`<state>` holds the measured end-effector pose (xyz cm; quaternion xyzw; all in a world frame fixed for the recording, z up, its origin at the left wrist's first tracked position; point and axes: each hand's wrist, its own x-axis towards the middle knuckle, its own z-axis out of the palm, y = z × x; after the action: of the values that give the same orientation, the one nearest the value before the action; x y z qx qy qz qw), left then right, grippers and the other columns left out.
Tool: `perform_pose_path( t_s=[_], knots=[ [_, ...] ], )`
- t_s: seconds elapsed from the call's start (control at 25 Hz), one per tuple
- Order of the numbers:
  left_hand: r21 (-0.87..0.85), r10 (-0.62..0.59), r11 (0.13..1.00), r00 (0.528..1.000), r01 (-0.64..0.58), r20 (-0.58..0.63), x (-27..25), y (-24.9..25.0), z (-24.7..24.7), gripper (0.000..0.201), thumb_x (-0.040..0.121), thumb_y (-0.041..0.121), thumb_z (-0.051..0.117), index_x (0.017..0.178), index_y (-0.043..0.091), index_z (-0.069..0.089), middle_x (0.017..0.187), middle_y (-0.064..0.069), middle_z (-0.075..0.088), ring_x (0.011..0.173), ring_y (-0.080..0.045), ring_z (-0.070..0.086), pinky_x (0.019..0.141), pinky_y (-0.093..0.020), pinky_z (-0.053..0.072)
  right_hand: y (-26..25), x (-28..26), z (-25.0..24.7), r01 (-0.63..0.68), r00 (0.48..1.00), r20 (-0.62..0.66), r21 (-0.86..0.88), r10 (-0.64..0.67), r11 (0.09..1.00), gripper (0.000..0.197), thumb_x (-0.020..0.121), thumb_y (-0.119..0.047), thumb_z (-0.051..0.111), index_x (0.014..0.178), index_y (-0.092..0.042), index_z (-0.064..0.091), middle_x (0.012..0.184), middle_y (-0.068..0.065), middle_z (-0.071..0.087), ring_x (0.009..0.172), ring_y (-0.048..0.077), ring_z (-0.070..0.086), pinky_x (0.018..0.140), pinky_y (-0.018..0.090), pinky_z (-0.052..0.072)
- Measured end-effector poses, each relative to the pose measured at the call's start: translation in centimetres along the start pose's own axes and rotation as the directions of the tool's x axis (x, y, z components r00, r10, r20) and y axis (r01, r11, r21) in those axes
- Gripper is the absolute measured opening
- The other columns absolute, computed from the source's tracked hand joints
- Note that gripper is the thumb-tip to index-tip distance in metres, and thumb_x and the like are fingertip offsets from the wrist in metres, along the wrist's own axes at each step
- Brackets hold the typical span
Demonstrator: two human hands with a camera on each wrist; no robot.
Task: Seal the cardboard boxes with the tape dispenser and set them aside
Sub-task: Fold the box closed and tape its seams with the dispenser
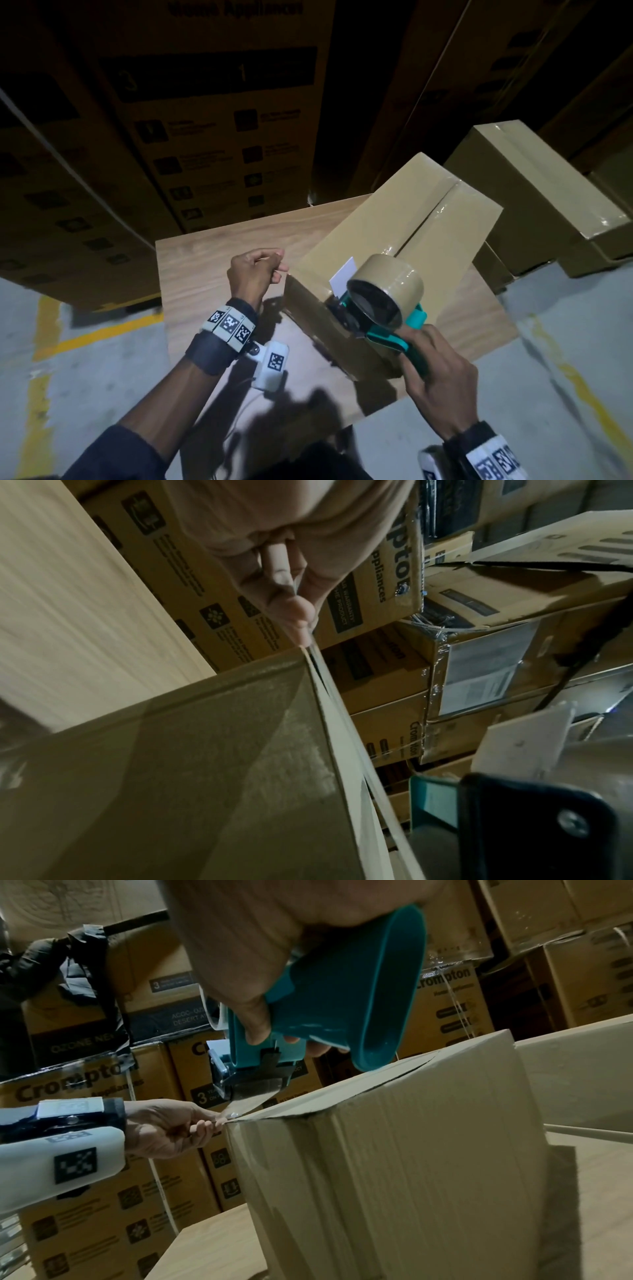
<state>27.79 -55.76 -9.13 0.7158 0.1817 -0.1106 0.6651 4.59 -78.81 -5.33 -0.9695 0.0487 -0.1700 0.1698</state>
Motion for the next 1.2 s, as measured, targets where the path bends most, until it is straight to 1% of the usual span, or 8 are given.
perform_pose_path(
  t_s=[0.4,0.6,0.72,0.88,1.0,1.08,1.16,1.2],
  knots=[
    [0.073,0.103,0.992,0.994,-0.099,-0.043,-0.1,-2.2,0.2,0.009,0.09,0.021,0.079,0.096,0.015,0.081,0.074,0.0,0.076,0.052,-0.014,0.059,0.053,-0.02,0.053,-0.9,-0.7,1.1,-0.023,0.995,0.093,-0.094,0.031,0.995,0.08,0.067,-0.009,0.09,0.131,-0.036,0.051,0.103,-0.002,0.066,0.063,0.021,0.063,0.041,0.036,0.053],
    [0.14,-0.176,0.971,0.976,0.193,-0.127,-1.4,-7.0,-1.3,0.051,0.075,0.017,0.091,0.115,0.031,0.064,0.097,-0.005,0.073,0.082,-0.021,0.069,0.069,-0.019,0.058,-0.6,-1.1,1.2,-0.02,0.994,0.1,-0.12,0.032,0.993,0.081,0.065,-0.011,0.093,0.13,-0.035,0.051,0.105,0.002,0.067,0.066,0.023,0.066,0.044,0.039,0.056],
    [0.132,0.21,0.97,0.976,-0.202,-0.049,-3.1,-7.1,-1.5,0.069,0.084,-0.002,0.078,0.142,0.026,0.053,0.13,-0.006,0.065,0.11,-0.014,0.064,0.083,-0.011,0.054,-0.5,-1.1,1.4,-0.031,0.996,0.079,-0.112,0.04,0.993,0.078,0.069,-0.011,0.09,0.131,-0.036,0.051,0.107,0.002,0.066,0.069,0.023,0.066,0.046,0.04,0.056],
    [0.137,0.397,0.868,0.834,-0.477,0.384,-3.6,-3.9,0.4,0.102,0.076,-0.023,0.065,0.16,0.023,0.031,0.151,0.006,0.051,0.094,0.016,0.062,0.069,-0.025,0.062,-0.4,-1.5,1.6,-0.039,0.996,0.072,-0.087,0.046,0.995,0.074,0.074,-0.013,0.086,0.133,-0.037,0.049,0.11,0.001,0.064,0.074,0.025,0.066,0.049,0.042,0.057],
    [0.275,0.403,0.792,0.805,-0.545,0.435,-3.6,-3.7,0.0,0.11,0.074,-0.022,0.069,0.162,0.026,0.025,0.161,0.001,0.039,0.113,-0.001,0.063,0.074,-0.011,0.054,-0.5,-1.4,1.8,-0.039,0.997,0.064,-0.057,0.043,0.998,0.07,0.077,-0.014,0.083,0.133,-0.037,0.048,0.109,-0.001,0.064,0.073,0.023,0.064,0.048,0.039,0.055],
    [0.428,0.541,0.524,0.676,-0.736,0.501,-4.2,-4.1,-0.5,0.106,0.073,-0.014,0.075,0.161,0.024,0.029,0.169,-0.003,0.023,0.143,-0.02,0.044,0.104,-0.026,0.048,-0.4,-1.4,1.6,-0.055,0.996,0.068,-0.045,0.058,0.997,0.066,0.077,-0.015,0.081,0.131,-0.037,0.05,0.108,-0.002,0.063,0.071,0.022,0.063,0.049,0.031,0.051],
    [0.446,0.567,0.135,0.438,-0.885,0.697,-4.5,-4.7,-0.5,0.089,0.072,-0.004,0.082,0.151,0.02,0.05,0.164,-0.009,0.035,0.15,-0.03,0.035,0.118,-0.048,0.034,-0.8,-1.4,1.3,-0.042,0.997,0.061,-0.045,0.045,0.998,0.064,0.075,-0.015,0.084,0.129,-0.033,0.056,0.106,-0.001,0.064,0.067,0.02,0.062,0.05,0.023,0.043],
    [0.452,0.54,0.062,0.411,-0.89,0.735,-4.7,-4.9,-0.3,0.078,0.073,-0.001,0.085,0.143,0.019,0.058,0.158,-0.012,0.044,0.147,-0.031,0.039,0.12,-0.051,0.029,-1.0,-1.3,1.1,-0.029,0.997,0.067,-0.044,0.032,0.999,0.064,0.074,-0.014,0.084,0.129,-0.032,0.057,0.107,-0.001,0.064,0.066,0.019,0.062,0.05,0.023,0.042]
  ],
)
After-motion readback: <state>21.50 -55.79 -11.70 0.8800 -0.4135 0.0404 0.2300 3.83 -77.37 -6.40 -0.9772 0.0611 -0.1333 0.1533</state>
